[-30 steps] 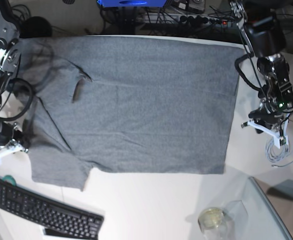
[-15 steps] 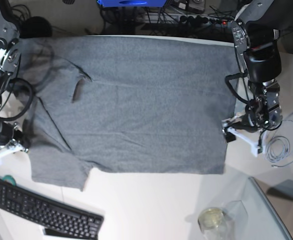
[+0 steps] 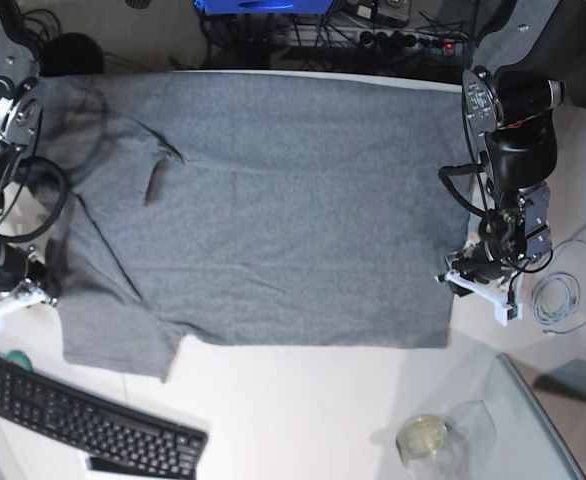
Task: Layout the t-shirt on the table in an organized manner, then fold the t-shirt properly
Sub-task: 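Grasp the shirt's side edge with the left gripper near the middle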
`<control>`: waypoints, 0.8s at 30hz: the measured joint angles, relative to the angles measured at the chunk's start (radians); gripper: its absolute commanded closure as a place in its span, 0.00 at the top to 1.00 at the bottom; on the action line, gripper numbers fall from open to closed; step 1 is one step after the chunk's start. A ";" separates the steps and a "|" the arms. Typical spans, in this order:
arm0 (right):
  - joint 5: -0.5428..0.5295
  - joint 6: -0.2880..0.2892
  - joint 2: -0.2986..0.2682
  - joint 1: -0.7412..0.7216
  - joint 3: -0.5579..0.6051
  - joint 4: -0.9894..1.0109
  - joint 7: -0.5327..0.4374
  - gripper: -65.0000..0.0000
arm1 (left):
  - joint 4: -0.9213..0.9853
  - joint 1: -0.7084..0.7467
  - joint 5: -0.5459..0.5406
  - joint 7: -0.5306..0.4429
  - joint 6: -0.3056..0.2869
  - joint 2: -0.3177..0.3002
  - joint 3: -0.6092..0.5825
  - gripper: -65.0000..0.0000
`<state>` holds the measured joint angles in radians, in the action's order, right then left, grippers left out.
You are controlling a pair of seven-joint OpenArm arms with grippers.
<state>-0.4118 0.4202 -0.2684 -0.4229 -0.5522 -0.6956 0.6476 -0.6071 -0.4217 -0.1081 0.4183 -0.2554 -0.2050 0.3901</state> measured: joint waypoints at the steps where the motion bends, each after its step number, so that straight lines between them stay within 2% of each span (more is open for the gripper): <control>1: 0.000 0.000 0.000 0.000 0.000 0.000 0.000 0.00 | 0.001 0.001 -0.001 0.000 -0.005 0.001 0.000 0.20; 5: 0.000 0.000 0.000 0.000 0.000 0.000 0.000 0.00 | 0.000 0.010 -0.006 -0.001 -0.007 0.003 0.000 0.00; 11: 0.001 0.000 -0.003 0.000 0.000 0.000 0.000 0.00 | -0.111 0.062 -0.014 0.059 -0.011 0.014 -0.001 0.00; 15: 0.002 0.000 -0.002 0.000 0.000 0.000 0.000 0.00 | -0.220 0.093 0.004 0.195 -0.013 0.018 -0.001 0.00; 24: 0.000 0.000 -0.002 0.000 0.000 0.000 -0.002 0.00 | -0.566 0.222 0.003 0.361 -0.011 0.040 0.006 0.00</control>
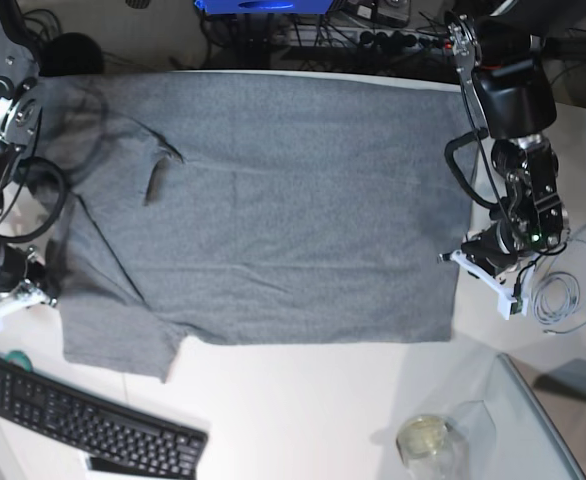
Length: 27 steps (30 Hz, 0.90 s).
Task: Layout the t-shirt on the table in an organized manner, then fold the t-shirt properly
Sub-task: 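Grasp the shirt's side edge with the left gripper near the middle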
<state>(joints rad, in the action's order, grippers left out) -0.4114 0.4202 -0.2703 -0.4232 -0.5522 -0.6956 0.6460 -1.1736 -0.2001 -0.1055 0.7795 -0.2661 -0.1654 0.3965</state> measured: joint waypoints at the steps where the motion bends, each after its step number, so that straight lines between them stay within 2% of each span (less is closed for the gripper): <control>1: 0.000 0.000 -0.001 0.000 0.000 0.000 0.001 0.00 | -0.034 0.018 0.000 0.022 0.000 0.005 0.000 0.00; 4: 0.001 0.000 0.000 0.000 0.000 0.000 0.001 0.00 | -0.108 0.069 0.003 0.049 0.000 0.021 0.002 0.00; 8: 0.000 0.000 -0.001 0.000 0.000 0.000 0.002 0.00 | -0.118 0.084 0.003 0.055 0.000 0.027 0.002 0.00; 11: -0.001 0.000 0.001 0.000 0.000 0.000 0.002 0.00 | -0.119 0.069 0.001 0.049 0.000 0.040 0.053 0.00; 13: -0.001 0.000 0.002 0.000 0.000 0.000 0.001 0.00 | -0.119 0.064 0.002 0.051 0.000 0.043 0.080 0.30; 15: -0.001 0.000 0.002 0.000 0.000 0.000 0.002 0.00 | -0.112 0.060 0.001 0.051 0.000 0.043 0.097 0.57; 17: -0.001 0.000 0.002 0.000 0.000 0.000 0.002 0.00 | -0.080 0.047 0.003 0.047 0.000 0.040 0.104 0.80; 19: -0.001 0.000 0.002 0.000 0.000 0.000 0.001 0.00 | -0.036 0.045 -0.001 0.029 -0.001 0.034 0.104 0.95; 23: -0.001 0.000 0.002 0.000 0.000 0.000 0.002 0.00 | 0.090 0.049 0.003 -0.087 -0.005 0.017 0.100 0.98; 25: -0.001 0.000 0.002 0.000 0.000 0.000 0.002 0.00 | 0.158 0.036 0.019 -0.160 -0.081 0.010 0.109 0.98; 27: -0.001 0.000 0.000 0.000 0.000 0.000 0.001 0.00 | 0.227 -0.007 0.008 -0.170 -0.154 -0.003 0.112 0.98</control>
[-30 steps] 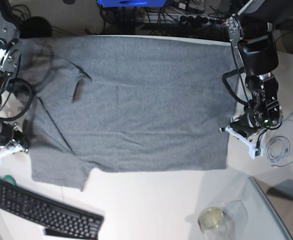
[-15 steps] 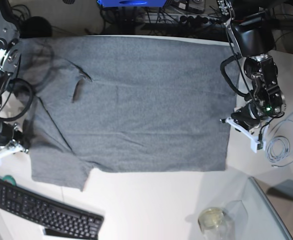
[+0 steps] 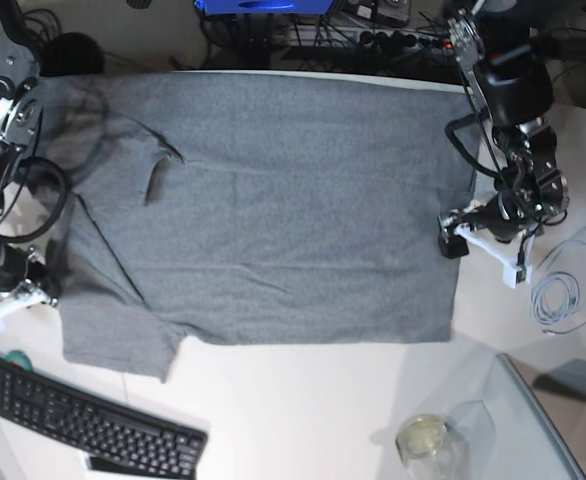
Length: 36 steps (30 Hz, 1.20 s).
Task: Layout the t-shirt on the table in an organized manner, then fold the t-shirt properly
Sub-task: 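Grasp the shirt's side edge with the left gripper near the middle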
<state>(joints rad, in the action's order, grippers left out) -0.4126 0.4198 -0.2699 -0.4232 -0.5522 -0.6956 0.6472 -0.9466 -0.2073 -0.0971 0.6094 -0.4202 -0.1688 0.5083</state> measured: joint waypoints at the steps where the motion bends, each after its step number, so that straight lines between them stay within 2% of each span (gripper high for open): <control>1: 0.001 0.000 -0.003 0.000 0.000 0.000 0.001 0.00 | 0.031 -0.022 -0.005 -0.010 -0.007 0.000 0.000 0.98; 9: 0.000 0.000 -0.003 0.000 0.000 0.000 0.000 0.00 | 0.061 -0.056 -0.012 -0.031 -0.024 0.031 -0.013 0.98; 11: 0.000 0.000 -0.001 -0.001 0.000 0.000 -0.001 0.00 | 0.066 -0.068 -0.012 -0.017 -0.025 0.035 -0.013 0.93; 17: 0.000 0.000 -0.003 0.000 0.000 0.000 0.000 0.00 | 0.122 -0.086 -0.023 -0.038 -0.026 0.032 -0.013 0.56; 24: 0.000 0.000 -0.003 0.000 0.000 0.000 0.000 0.00 | 0.129 -0.083 -0.035 -0.033 -0.027 0.034 -0.009 0.21; 27: 0.000 0.000 -0.002 0.000 0.000 0.000 0.000 0.00 | 0.129 -0.080 -0.034 -0.021 -0.030 0.035 -0.005 0.00; 32: 0.000 0.000 -0.002 0.000 0.000 0.000 0.000 0.00 | 0.113 -0.080 -0.034 -0.010 -0.030 0.036 -0.005 0.00; 36: 0.000 0.000 -0.001 0.000 0.000 0.000 0.000 0.00 | -0.004 -0.053 -0.001 0.077 -0.024 0.051 -0.012 0.00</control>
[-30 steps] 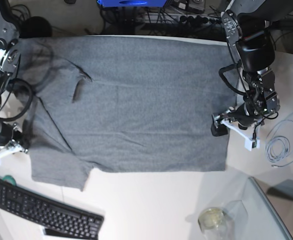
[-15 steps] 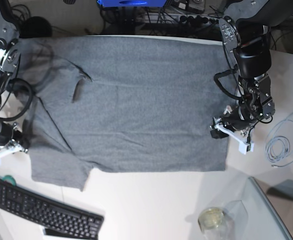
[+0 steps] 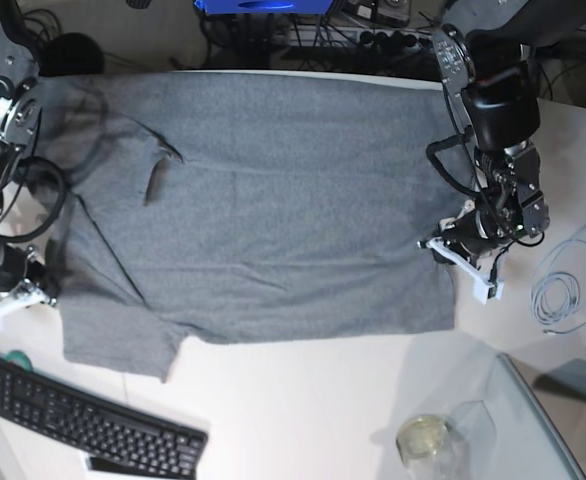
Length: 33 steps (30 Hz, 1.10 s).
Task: Layout the t-shirt on the table in an organized manner, then fold the t-shirt properly
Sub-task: 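Grasp the shirt's side edge with the left gripper near the middle, then lift the grasped side edges with both grippers toward the hem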
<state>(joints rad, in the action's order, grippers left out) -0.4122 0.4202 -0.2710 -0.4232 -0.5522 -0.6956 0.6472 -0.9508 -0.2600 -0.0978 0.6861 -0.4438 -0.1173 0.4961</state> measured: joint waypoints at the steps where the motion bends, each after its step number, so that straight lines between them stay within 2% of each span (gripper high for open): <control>1: 0.001 0.000 0.000 0.000 0.000 0.000 0.000 0.00 | -0.047 0.015 -0.006 0.034 -0.002 0.003 0.000 0.00; 4: 0.002 0.000 0.000 0.000 0.000 0.000 0.000 0.00 | -0.203 0.045 0.000 0.154 -0.002 0.003 0.002 0.00; 8: 0.000 0.000 0.000 0.000 0.000 0.000 0.000 0.00 | -0.361 0.084 -0.002 0.229 0.002 0.016 0.007 0.00; 12: 0.000 0.000 0.000 0.000 0.000 0.000 0.000 0.00 | -0.428 0.168 -0.006 0.301 -0.002 0.034 0.000 0.00; 22: 0.000 0.000 0.003 0.000 0.000 0.000 0.000 0.00 | -0.438 0.216 -0.002 0.311 0.001 0.028 0.002 0.00; 23: 0.000 0.000 0.003 0.000 0.000 0.000 0.000 0.00 | -0.438 0.215 -0.002 0.311 0.001 0.028 0.003 0.08; 26: 0.000 0.000 0.003 0.000 0.000 0.000 0.000 0.00 | -0.455 0.222 -0.006 0.306 0.001 0.028 0.003 0.49; 28: 0.000 0.000 0.003 0.000 0.000 0.000 0.000 0.00 | -0.481 0.235 -0.003 0.310 0.000 0.028 0.003 0.68; 29: 0.000 0.000 0.003 0.000 0.000 0.000 0.000 0.00 | -0.501 0.241 0.001 0.316 0.001 0.029 0.003 0.74; 33: 0.000 0.000 0.003 0.000 0.000 0.000 0.001 0.00 | -0.549 0.232 -0.008 0.301 -0.003 0.028 0.086 0.75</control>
<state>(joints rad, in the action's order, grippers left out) -0.4118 0.4202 -0.2684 -0.4232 -0.5522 -0.6956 0.6479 -1.4994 -0.0284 -0.1062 0.9874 -0.4469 -0.0891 0.5819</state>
